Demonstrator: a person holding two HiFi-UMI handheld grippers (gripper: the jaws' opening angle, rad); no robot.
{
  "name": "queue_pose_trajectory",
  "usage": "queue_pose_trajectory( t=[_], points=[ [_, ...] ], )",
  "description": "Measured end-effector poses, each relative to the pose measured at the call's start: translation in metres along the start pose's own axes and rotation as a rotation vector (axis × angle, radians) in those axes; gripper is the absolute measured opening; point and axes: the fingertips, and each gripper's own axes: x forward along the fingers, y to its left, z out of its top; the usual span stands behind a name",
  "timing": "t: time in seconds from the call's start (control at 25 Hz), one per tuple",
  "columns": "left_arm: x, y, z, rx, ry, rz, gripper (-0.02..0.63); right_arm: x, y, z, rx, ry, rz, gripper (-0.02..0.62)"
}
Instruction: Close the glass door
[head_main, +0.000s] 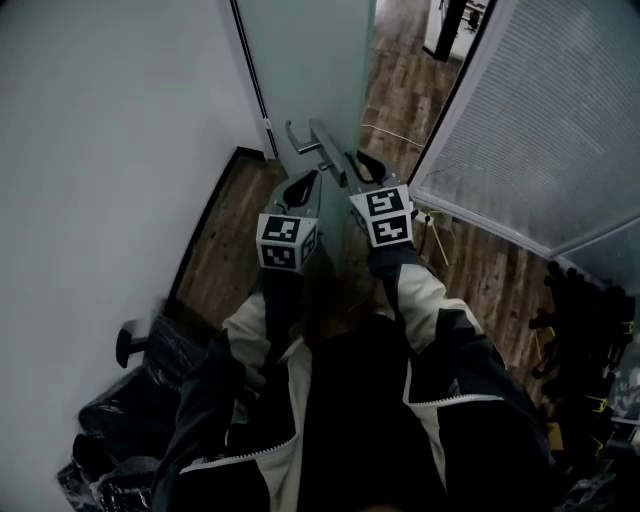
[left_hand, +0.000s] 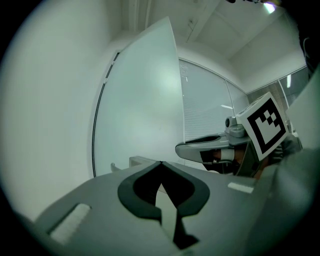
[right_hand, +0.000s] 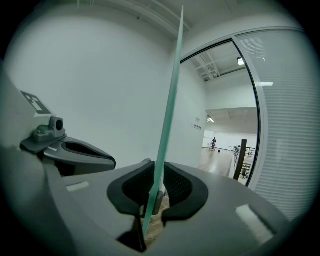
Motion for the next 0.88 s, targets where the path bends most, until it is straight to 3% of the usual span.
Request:
queue_pose_trajectory(
  t=[0.56, 0.88],
  points=[
    [0.151, -0.069, 0.022, 0.005, 0.004, 0.0, 0.005, 0.002, -0.141, -0.024, 0.01, -0.003, 0.046, 0.06],
    [0.214, -0.084, 0.031, 0.005, -0.002, 0.0, 0.005, 0.018, -0.224, -0.039, 0.04, 0.003, 0.018, 0.061]
  ],
)
